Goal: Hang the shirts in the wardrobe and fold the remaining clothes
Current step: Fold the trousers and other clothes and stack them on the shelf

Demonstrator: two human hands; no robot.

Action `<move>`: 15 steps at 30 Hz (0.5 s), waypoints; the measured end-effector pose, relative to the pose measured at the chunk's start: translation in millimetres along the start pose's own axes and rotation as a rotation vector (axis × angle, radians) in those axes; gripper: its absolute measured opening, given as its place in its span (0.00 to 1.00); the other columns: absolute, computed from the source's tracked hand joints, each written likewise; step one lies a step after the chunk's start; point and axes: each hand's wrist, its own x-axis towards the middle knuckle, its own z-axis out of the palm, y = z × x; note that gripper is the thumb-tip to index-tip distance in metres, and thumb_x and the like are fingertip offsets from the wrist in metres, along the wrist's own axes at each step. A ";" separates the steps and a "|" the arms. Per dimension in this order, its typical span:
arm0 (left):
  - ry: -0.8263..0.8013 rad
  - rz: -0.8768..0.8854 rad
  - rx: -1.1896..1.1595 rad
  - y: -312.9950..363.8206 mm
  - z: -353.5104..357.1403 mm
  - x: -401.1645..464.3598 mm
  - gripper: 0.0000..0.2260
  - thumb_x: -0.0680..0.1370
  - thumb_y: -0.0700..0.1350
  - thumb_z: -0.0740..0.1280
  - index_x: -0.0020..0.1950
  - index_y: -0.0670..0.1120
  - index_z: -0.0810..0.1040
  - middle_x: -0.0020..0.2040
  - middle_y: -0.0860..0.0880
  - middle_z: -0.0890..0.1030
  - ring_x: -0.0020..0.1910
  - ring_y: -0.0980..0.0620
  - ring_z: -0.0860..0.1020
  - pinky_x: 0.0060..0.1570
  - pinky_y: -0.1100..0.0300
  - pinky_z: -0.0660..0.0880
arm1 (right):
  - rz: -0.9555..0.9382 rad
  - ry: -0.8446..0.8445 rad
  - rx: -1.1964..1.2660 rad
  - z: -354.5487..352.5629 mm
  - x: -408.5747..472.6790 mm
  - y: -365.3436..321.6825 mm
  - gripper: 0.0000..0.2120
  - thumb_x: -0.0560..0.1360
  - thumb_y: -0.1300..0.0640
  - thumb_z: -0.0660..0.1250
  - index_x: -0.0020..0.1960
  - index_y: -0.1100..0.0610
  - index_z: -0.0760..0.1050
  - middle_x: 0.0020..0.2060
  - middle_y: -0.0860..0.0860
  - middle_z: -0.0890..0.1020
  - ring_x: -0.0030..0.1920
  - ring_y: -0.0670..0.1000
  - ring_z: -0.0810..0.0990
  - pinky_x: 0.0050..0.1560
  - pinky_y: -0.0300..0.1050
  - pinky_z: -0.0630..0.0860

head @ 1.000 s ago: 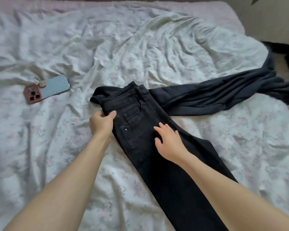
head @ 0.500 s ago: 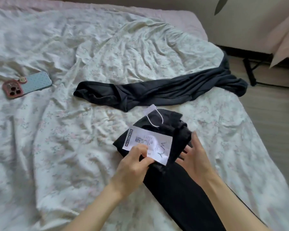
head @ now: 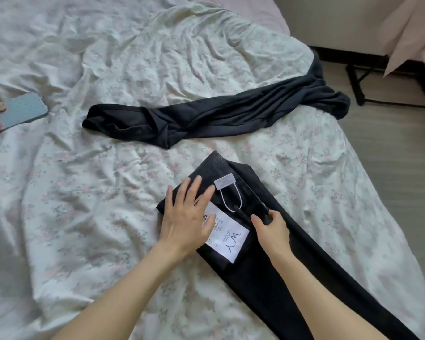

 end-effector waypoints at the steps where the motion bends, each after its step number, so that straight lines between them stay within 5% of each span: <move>1: -0.096 -0.082 0.068 -2.7 7.8 5.7 0.30 0.77 0.60 0.54 0.77 0.53 0.51 0.77 0.45 0.47 0.76 0.42 0.46 0.71 0.41 0.39 | -0.002 0.033 -0.081 1.0 -1.2 -0.4 0.24 0.76 0.50 0.65 0.68 0.56 0.65 0.64 0.52 0.73 0.60 0.51 0.73 0.57 0.45 0.69; 3: -0.177 -0.149 0.169 -9.8 30.5 10.7 0.33 0.77 0.65 0.47 0.74 0.55 0.33 0.73 0.47 0.28 0.72 0.43 0.29 0.67 0.41 0.29 | -0.149 0.170 -0.436 5.2 -5.0 -1.9 0.26 0.76 0.52 0.64 0.71 0.55 0.61 0.65 0.54 0.70 0.64 0.54 0.70 0.61 0.51 0.67; 5: -0.186 -0.160 0.207 -14.4 45.9 10.2 0.33 0.75 0.67 0.41 0.71 0.55 0.26 0.67 0.47 0.21 0.68 0.43 0.22 0.64 0.41 0.24 | -0.500 0.312 -0.734 15.6 -6.4 -3.2 0.27 0.75 0.56 0.63 0.72 0.56 0.61 0.66 0.56 0.69 0.66 0.57 0.68 0.64 0.58 0.65; 7: -0.197 -0.164 0.210 -17.9 53.7 11.1 0.32 0.73 0.67 0.36 0.67 0.55 0.21 0.65 0.47 0.18 0.65 0.44 0.19 0.62 0.42 0.21 | -0.812 0.246 -0.884 26.9 -2.4 -1.2 0.26 0.76 0.54 0.58 0.73 0.56 0.61 0.69 0.58 0.67 0.71 0.58 0.64 0.67 0.65 0.58; 9: -0.203 -0.150 0.207 -22.7 58.2 11.6 0.31 0.73 0.67 0.36 0.65 0.56 0.20 0.65 0.49 0.17 0.65 0.46 0.19 0.62 0.44 0.21 | -0.846 0.020 -1.057 34.9 4.2 7.2 0.27 0.79 0.47 0.47 0.76 0.49 0.45 0.76 0.54 0.51 0.76 0.55 0.42 0.70 0.65 0.39; 12: -0.169 -0.123 0.174 -31.8 56.1 12.4 0.32 0.77 0.64 0.44 0.70 0.56 0.26 0.70 0.52 0.24 0.73 0.49 0.31 0.68 0.49 0.31 | -0.744 -0.076 -1.117 40.6 20.1 25.2 0.25 0.79 0.42 0.38 0.71 0.45 0.29 0.73 0.50 0.33 0.70 0.50 0.24 0.67 0.59 0.24; 15: -0.124 -0.215 0.045 -38.7 37.5 22.6 0.35 0.77 0.62 0.53 0.77 0.49 0.41 0.77 0.48 0.52 0.74 0.47 0.54 0.70 0.52 0.52 | -0.737 -0.093 -1.153 43.7 21.0 26.1 0.25 0.79 0.42 0.35 0.70 0.45 0.28 0.71 0.50 0.29 0.69 0.50 0.23 0.65 0.58 0.21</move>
